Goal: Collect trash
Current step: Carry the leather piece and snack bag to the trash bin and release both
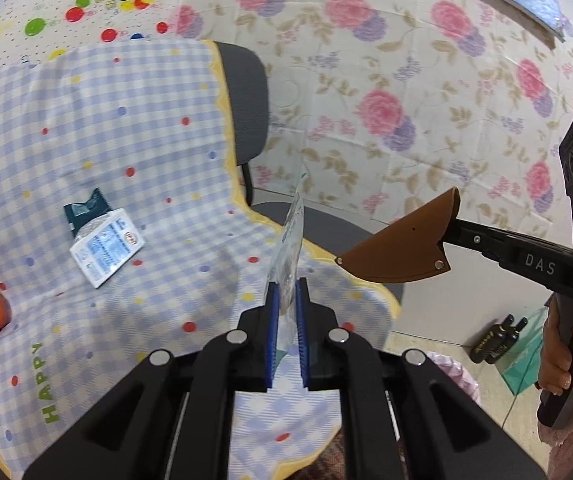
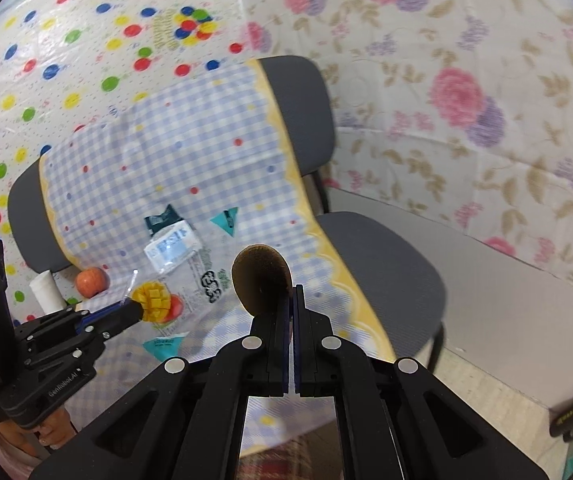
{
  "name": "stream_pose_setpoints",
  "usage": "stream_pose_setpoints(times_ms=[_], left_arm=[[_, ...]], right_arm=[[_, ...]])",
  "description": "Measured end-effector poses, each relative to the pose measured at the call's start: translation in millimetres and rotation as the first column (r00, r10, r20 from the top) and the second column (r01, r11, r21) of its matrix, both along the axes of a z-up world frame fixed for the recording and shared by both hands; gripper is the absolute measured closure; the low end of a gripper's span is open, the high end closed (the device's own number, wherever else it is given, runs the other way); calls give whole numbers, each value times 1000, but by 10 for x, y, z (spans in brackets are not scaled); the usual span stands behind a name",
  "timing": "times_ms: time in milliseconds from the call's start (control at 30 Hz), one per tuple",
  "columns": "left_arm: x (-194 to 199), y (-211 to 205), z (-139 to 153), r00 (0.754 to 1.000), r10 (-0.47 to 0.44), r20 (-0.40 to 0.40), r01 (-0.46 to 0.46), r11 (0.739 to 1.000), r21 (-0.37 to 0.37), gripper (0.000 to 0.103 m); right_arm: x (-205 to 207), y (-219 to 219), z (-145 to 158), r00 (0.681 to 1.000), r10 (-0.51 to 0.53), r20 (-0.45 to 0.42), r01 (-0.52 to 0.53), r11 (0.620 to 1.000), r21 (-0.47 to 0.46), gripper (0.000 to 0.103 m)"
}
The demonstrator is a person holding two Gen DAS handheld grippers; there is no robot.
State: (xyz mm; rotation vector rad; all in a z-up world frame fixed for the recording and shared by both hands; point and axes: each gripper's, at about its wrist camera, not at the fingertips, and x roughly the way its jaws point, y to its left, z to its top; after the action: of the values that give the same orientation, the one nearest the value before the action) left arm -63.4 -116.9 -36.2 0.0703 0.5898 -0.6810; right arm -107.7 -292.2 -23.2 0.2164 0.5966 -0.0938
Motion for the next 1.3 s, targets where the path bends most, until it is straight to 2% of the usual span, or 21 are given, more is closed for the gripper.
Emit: stream_pose_setpoints(times_ms=[267,500,667,833,1000,1300], left_arm=[[-234,-222,33,993,-116,-8,115,993,-32,96],[-542,-717,-26,956,-291,-37,290,956,-36,96],[-756,-966,-68,930,-366,-45,365,931,-31,96],[-886,-1114,-83,913,-404,-51,403,915,-27,96],[-943,-1260,-165,901,-423,-97,422,906,-29,96],[-1048,-1426,-222,889,-443,-118,445,896,-10,96]], right_arm=[[-485,-187,-29,992,-119,-32,117,992,-47,101],[-1047,-484,-80,962,-265,-61,263,964,-46,101],[-1281,-591,-119,944,-320,-81,318,947,-44,101],[-1470,-688,-228,926,-358,-115,357,933,-28,101],[-1571,-799,-340,915,-377,-145,380,925,-8,101],[-1617,-920,-491,914,-369,-167,380,924,38,95]])
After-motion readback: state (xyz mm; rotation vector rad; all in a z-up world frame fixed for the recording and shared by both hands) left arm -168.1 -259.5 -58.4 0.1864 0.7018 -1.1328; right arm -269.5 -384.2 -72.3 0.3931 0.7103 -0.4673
